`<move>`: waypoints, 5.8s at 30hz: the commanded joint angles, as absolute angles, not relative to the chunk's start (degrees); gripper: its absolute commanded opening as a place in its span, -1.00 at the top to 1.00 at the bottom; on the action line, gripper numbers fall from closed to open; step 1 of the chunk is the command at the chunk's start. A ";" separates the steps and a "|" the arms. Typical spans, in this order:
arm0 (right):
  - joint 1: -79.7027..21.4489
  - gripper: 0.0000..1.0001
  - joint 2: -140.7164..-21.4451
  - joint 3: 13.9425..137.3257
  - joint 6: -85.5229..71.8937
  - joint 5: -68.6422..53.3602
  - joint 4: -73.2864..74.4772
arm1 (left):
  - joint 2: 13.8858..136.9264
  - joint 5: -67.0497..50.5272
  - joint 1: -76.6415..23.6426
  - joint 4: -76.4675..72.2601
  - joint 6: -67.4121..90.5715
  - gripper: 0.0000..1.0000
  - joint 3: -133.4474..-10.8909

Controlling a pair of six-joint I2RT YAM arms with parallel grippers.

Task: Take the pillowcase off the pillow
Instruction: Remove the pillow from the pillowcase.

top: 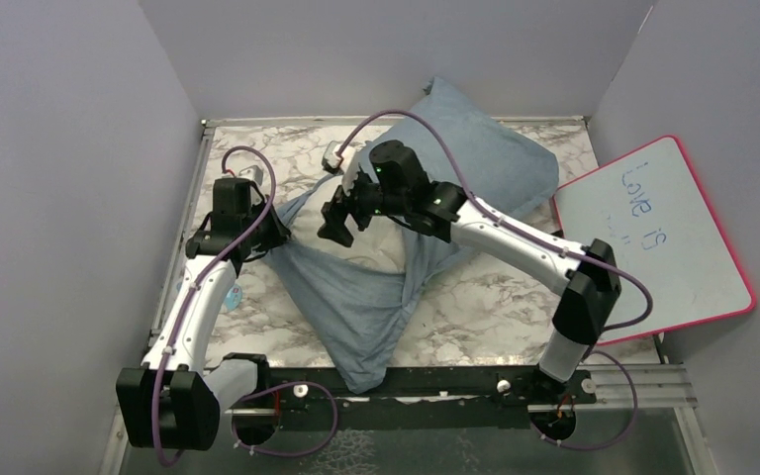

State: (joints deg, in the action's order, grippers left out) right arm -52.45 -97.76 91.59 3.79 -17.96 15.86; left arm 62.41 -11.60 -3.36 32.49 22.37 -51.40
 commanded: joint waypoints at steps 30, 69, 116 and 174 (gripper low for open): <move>-53.96 -1.00 -111.73 95.46 21.94 -10.91 13.54 | 59.04 -15.81 -3.08 32.95 24.94 1.00 -48.59; -55.28 0.99 -86.24 57.96 1.51 -9.05 -16.30 | 61.51 -5.78 15.55 38.76 21.06 1.00 -55.07; -55.28 0.32 -102.42 94.45 -6.21 -8.17 21.05 | 49.80 -35.92 22.94 33.76 32.18 -0.32 -41.03; -33.77 -0.59 -76.08 62.90 -28.89 -9.06 12.52 | 62.46 -10.14 -7.37 27.25 32.42 0.83 -52.82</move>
State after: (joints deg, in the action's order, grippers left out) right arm -32.91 -83.00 64.38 -30.94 -8.08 15.42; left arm 60.86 -12.88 -6.79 33.56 35.03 -46.83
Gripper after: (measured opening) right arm 0.757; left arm 0.092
